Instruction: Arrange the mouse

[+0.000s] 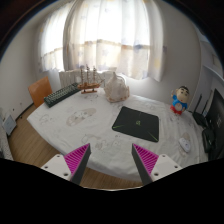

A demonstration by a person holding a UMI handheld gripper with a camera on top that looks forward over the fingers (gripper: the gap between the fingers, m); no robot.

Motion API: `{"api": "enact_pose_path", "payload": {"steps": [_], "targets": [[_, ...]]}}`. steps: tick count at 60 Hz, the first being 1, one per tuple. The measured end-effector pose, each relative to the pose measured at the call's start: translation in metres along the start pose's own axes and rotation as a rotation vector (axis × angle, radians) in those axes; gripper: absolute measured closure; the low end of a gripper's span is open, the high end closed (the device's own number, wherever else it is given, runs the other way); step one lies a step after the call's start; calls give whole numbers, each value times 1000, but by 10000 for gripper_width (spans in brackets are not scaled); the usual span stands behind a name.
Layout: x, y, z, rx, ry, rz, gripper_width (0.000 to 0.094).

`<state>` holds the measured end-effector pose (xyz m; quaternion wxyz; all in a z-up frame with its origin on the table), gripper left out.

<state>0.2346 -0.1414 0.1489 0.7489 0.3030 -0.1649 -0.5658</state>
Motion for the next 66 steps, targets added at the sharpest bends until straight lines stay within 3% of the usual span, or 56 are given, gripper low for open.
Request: {"api": "enact_pose_path", "payload": {"steps": [50,66], "targets": [[-303,15,-104,74,-156,-377,84],[-366,8,-125,63,-183,-405,83]]}}
Point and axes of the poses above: the point between the fingertips, and its own axes, seen from behind it with the camera up: x to the left, z up, y backward, against the way the camera looks, the point moved 3 cm from there along y, backward, against the way the camera looks, and after that the axes turned 4 degrees about -z, right-handed, at the moved point
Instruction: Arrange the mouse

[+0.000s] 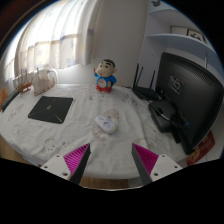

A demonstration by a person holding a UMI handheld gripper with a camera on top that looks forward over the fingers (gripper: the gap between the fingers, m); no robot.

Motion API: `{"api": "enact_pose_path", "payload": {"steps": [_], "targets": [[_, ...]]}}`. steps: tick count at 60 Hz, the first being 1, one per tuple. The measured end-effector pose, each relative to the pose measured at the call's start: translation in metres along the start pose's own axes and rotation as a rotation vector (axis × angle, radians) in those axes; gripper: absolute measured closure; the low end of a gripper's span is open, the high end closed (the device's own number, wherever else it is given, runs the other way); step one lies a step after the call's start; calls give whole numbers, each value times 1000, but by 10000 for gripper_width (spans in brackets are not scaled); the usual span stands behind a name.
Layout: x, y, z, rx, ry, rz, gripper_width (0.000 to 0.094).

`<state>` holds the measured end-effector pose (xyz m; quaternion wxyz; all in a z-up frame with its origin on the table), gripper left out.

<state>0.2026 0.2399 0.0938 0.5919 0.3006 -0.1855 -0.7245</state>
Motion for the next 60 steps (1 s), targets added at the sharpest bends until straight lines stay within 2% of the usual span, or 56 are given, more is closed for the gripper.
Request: {"api": "enact_pose_path", "payload": {"steps": [17,39,60], "targets": [[-3,-70,10,-44,-9,61,82],[7,-159,23,-9,-22,107,81],[4,-204,49,3,-69,118,80]]}}
Point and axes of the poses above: the point between the fingertips, and its own axes, seen from behind it with the camera up: x to the left, z up, y backward, against the way the camera looks, the point moved 3 cm from there along y, backward, against the way the camera looks, and after that the axes turned 4 degrees about -z, right-handed, at the moved point
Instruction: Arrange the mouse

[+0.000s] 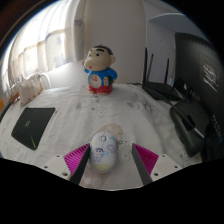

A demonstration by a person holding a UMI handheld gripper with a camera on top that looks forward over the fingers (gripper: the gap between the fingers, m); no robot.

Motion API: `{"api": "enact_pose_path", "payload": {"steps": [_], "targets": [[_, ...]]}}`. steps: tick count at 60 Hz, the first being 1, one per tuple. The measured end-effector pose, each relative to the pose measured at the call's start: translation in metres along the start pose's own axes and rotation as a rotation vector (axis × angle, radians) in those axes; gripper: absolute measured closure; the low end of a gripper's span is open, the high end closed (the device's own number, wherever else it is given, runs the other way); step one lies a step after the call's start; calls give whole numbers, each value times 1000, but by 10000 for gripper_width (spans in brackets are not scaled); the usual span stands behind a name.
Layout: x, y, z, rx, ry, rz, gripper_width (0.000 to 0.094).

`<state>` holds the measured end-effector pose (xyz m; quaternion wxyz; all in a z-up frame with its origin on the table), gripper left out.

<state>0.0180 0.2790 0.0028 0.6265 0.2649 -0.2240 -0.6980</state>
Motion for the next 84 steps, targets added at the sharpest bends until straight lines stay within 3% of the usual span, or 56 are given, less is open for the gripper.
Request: {"api": "enact_pose_path", "payload": {"steps": [7,14,19,39,53,67,84], "targets": [[1,-1,1,0,3,2,118],[9,0,1,-9,28,17,276],[14,1,2,-7,37,26,447],[6,4,12,-6,46,4,482],[16,41,87,-82,54,-17,500],[140,84,157,-146,24,88,518],[315,50,115,-70,68,128,540]]}}
Point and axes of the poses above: the point between the fingertips, and its own axes, seen from behind it with the camera up: x to the left, z up, y backward, against the way the camera looks, the point moved 3 cm from there along y, backward, against the way the camera looks, and after that the axes turned 4 degrees about -z, right-handed, at the moved point
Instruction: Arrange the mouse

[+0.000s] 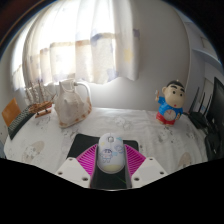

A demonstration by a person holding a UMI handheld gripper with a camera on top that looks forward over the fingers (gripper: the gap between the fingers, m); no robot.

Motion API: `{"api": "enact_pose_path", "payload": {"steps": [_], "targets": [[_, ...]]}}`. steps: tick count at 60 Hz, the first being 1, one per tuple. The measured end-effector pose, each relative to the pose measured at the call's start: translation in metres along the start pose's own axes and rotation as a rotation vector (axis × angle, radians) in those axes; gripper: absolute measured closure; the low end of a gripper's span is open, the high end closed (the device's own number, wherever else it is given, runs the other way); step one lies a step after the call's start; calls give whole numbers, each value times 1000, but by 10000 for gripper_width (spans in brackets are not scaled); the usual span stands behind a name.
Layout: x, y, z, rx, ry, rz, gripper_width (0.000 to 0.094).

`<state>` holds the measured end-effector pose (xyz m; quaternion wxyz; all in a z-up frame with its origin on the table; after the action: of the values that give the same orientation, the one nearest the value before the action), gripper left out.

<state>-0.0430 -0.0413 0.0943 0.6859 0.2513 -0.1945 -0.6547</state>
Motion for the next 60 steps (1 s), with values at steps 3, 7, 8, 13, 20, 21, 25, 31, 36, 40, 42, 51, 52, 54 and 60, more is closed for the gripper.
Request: {"api": "enact_pose_path", "payload": {"steps": [3,7,8,13,20,21,25,31,36,40,42,51,52,54,60], "targets": [[16,-15,-18,37,22,-17,542],[33,-34,-44,84,10,-22,542],[35,-37,-51,99,14,-31,542],[45,-49,-75,146,10,-46,501],[39,-41,-73,155,18,-105,129],[39,-37,-70,152,18,-106,65],[40,-15,-57,141,-6,-95,99],[37,39,-40,160,-37,-105,84],[35,93,-33,163,-34,-121,86],[32,136,-34,165,-32,-129,87],[31,155,-36,164,-31,-138,86],[24,218,-52,171,-28,-170,87],[24,222,-54,173,-32,-171,87],[23,228,-58,176,-38,-172,88],[21,239,-66,183,-70,-171,86]]}}
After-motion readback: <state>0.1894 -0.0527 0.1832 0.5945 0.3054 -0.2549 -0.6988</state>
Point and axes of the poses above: the point between the fingertips, and its own axes, seen from behind it with the camera up: x to the left, z up, y backward, against the way the camera looks, the point moved 3 cm from there along y, backward, against the way the camera looks, and after that the axes turned 4 degrees about -z, right-handed, at the moved point
